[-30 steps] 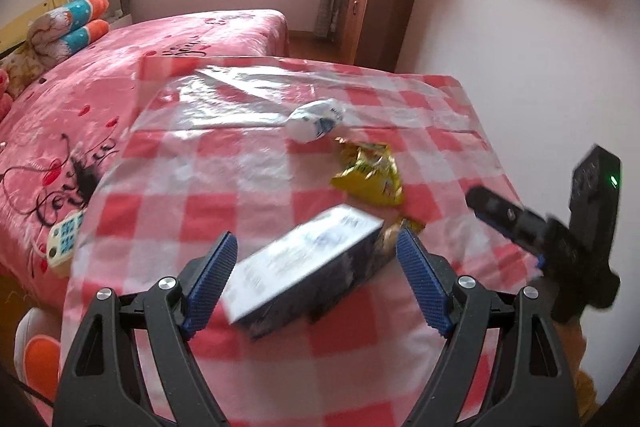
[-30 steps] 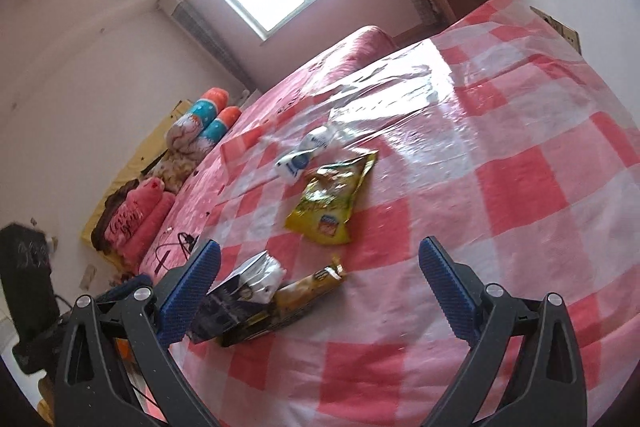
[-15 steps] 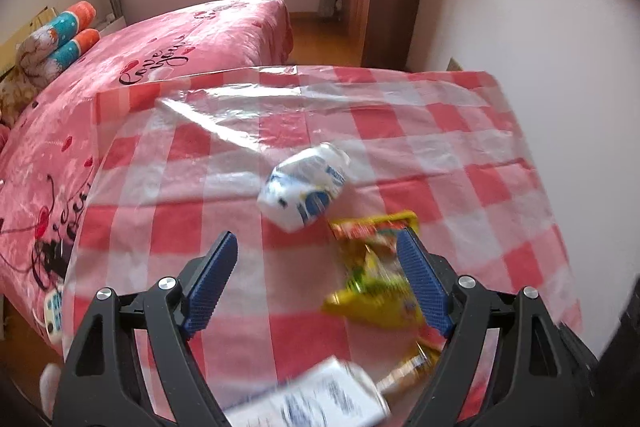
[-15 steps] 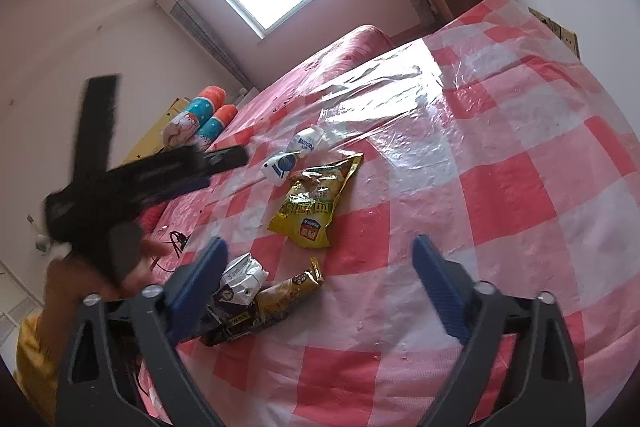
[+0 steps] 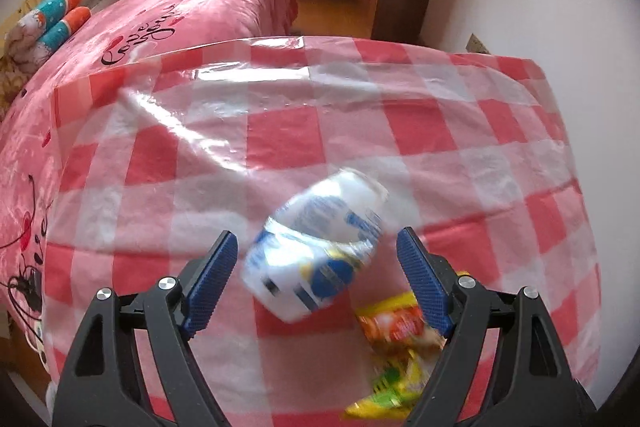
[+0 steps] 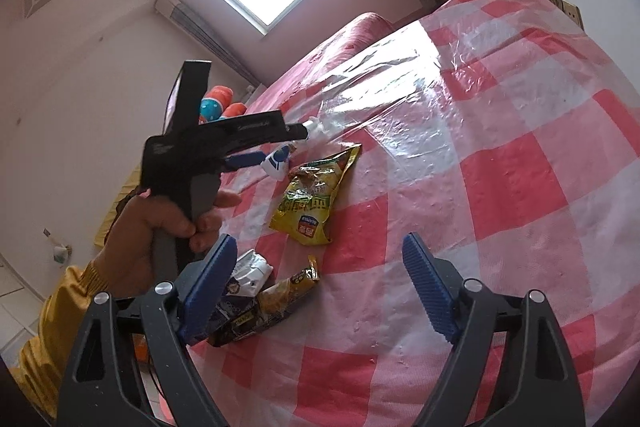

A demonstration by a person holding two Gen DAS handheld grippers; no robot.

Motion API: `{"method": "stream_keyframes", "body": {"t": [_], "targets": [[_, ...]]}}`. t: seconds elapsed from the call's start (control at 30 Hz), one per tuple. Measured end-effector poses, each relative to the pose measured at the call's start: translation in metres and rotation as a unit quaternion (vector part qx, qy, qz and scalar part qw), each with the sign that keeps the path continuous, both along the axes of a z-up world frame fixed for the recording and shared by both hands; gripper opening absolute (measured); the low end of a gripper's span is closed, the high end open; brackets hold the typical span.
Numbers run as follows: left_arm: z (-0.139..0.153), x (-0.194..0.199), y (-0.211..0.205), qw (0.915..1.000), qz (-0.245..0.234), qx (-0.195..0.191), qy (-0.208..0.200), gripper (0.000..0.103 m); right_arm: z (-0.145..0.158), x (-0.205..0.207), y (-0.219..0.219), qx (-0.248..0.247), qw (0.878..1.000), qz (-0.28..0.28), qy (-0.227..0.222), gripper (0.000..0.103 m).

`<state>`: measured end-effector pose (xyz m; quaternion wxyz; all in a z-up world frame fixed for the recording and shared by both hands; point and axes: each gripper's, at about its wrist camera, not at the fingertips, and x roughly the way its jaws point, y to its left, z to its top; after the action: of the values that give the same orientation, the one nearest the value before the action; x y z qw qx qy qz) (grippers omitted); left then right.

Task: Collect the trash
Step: 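Grasp the white yogurt drink bottle with the left tool and lift it, then grasp the yellow snack bag with the right tool while the left tool holds the bottle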

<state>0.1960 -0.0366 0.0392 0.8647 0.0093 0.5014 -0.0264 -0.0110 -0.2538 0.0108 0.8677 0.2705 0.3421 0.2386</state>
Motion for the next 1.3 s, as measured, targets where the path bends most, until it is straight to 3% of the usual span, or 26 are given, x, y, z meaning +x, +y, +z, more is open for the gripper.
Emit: {"method": "stream_keyframes", "body": {"t": [0.17, 0.2, 0.23, 0.27, 0.57, 0.9, 1.07, 1.3], "targets": [[-0.012, 0.013, 0.001, 0.9998, 0.001, 0.003, 0.018, 0.08, 0.0, 0.0, 0.003, -0.002, 1.0, 0.006, -0.002, 0.084], [-0.013, 0.013, 0.002, 0.9998, 0.001, 0.004, 0.021, 0.077, 0.001, 0.0, 0.003, -0.003, 1.0, 0.006, -0.003, 0.084], [-0.016, 0.013, 0.0, 0.9996, 0.002, 0.01, 0.027, 0.064, 0.001, 0.0, 0.003, -0.005, 1.0, 0.006, -0.003, 0.084], [-0.016, 0.012, -0.001, 0.9996, 0.002, 0.016, 0.024, 0.061, 0.001, 0.0, 0.003, -0.005, 1.0, 0.006, -0.003, 0.084], [-0.012, -0.018, -0.019, 0.9975, -0.04, 0.042, 0.039, 0.06, 0.003, -0.001, -0.006, -0.004, 1.0, -0.007, -0.004, 0.084], [-0.002, -0.092, -0.059, 0.9887, -0.136, 0.022, 0.059, 0.06, 0.003, -0.002, -0.018, -0.022, 0.999, -0.03, 0.009, 0.084], [0.004, -0.112, -0.052, 0.9922, -0.113, 0.003, 0.051, 0.059, 0.004, -0.002, -0.02, -0.029, 0.999, -0.026, 0.013, 0.084], [0.023, -0.129, -0.029, 0.9973, -0.072, -0.009, 0.015, 0.059, 0.001, 0.003, 0.001, -0.09, 0.996, -0.003, 0.018, 0.084]]}}
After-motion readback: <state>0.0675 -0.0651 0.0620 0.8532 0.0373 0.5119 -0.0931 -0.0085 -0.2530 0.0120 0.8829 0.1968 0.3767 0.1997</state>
